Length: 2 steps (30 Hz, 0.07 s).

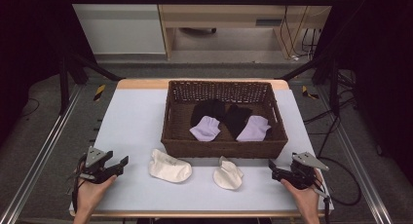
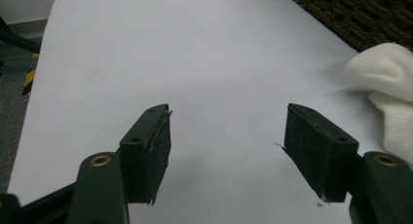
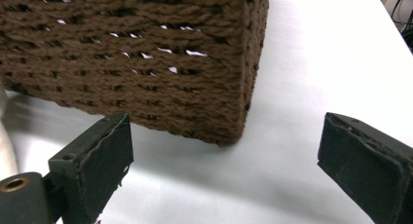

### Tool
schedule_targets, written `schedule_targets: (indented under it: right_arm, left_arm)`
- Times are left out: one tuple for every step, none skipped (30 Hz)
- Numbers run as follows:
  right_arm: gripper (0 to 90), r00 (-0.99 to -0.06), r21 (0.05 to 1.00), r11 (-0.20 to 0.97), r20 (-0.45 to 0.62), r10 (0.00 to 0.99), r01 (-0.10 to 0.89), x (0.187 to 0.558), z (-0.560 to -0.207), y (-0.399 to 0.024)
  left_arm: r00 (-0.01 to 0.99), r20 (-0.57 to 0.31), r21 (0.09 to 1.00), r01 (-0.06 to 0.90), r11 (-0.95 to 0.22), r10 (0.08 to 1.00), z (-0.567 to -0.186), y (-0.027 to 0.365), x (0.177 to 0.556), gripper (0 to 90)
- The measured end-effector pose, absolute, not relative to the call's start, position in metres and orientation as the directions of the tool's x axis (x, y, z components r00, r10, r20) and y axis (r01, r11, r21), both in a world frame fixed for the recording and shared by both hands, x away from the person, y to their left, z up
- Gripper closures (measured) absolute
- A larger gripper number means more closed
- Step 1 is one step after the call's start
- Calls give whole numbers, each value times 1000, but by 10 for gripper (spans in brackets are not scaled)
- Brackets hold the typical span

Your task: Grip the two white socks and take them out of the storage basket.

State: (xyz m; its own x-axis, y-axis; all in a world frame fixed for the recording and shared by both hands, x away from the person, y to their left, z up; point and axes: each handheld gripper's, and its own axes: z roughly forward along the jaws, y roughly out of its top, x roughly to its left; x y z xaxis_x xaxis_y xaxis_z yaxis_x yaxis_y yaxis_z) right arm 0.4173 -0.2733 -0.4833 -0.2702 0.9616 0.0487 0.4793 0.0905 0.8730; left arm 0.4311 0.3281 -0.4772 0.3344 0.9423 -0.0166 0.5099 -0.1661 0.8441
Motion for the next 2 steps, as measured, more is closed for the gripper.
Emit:
schedule_targets:
  right_arm:
    - [67,-268,870,102,36,963,483,417,-483,-275]
    - [67,-267,868,109,28,963,484,417,-483,-276]
  left_arm:
    - [332,-23,844,511,-160,943,-477,329,431,333]
    - [332,-25,844,512,-158,943,-477,329,431,334]
